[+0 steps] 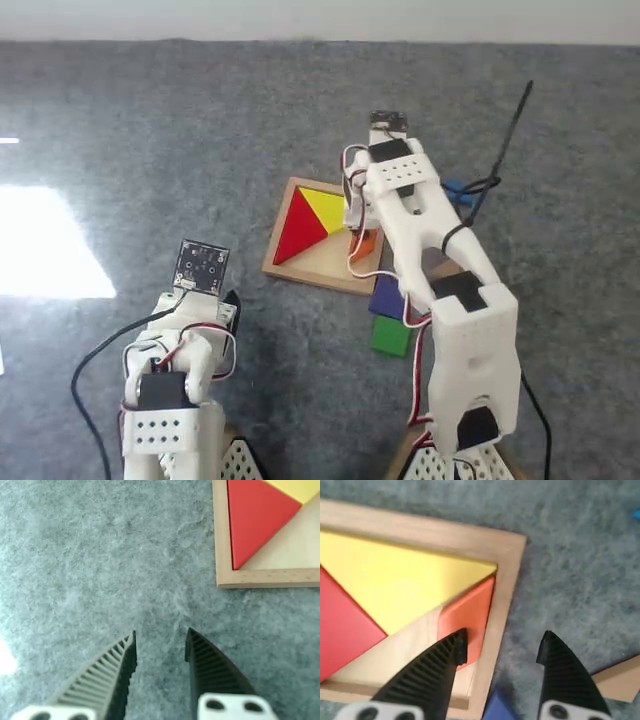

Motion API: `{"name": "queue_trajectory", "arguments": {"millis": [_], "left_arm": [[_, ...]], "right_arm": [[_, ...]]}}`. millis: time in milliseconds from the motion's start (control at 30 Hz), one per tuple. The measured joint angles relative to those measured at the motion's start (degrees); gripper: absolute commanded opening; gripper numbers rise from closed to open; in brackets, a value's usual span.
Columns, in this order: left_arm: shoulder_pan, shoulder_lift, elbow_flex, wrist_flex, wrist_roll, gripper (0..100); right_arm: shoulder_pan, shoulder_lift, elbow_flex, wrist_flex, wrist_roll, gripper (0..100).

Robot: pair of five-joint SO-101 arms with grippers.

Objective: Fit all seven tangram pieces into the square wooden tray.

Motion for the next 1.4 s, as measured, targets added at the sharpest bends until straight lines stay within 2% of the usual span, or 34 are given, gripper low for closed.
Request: {"name": "queue_trajectory", "arguments": {"millis": [267, 400, 633, 900, 1133, 1300, 1400], "left_arm": [[0.0, 0.0, 0.0, 0.0, 0.0, 15], [0.0, 0.0, 0.0, 0.0, 0.0, 15], [0.0, 0.0, 0.0, 0.0, 0.0, 15], [0.0, 0.0, 0.0, 0.0, 0.0, 15], [0.0, 0.0, 0.0, 0.0, 0.0, 15], [0.0, 0.0, 0.0, 0.0, 0.0, 15], [0.0, 0.0, 0.0, 0.0, 0.0, 15]], "right_arm": [[3.5, 6.9, -9.4, 0.1, 1.9, 23.3], [4.2, 10.2, -14.9, 0.3, 6.1, 19.1], [4.5, 14.0, -21.5, 2.6, 10.9, 18.7], [4.6, 16.1, -26.6, 3.3, 12.0, 18.8], [4.7, 15.6, -38.2, 14.2, 12.1, 18.8], [5.0, 9.5, -48.8, 23.9, 13.8, 20.3], [5.1, 4.5, -49.6, 24.8, 14.6, 20.5]]}}
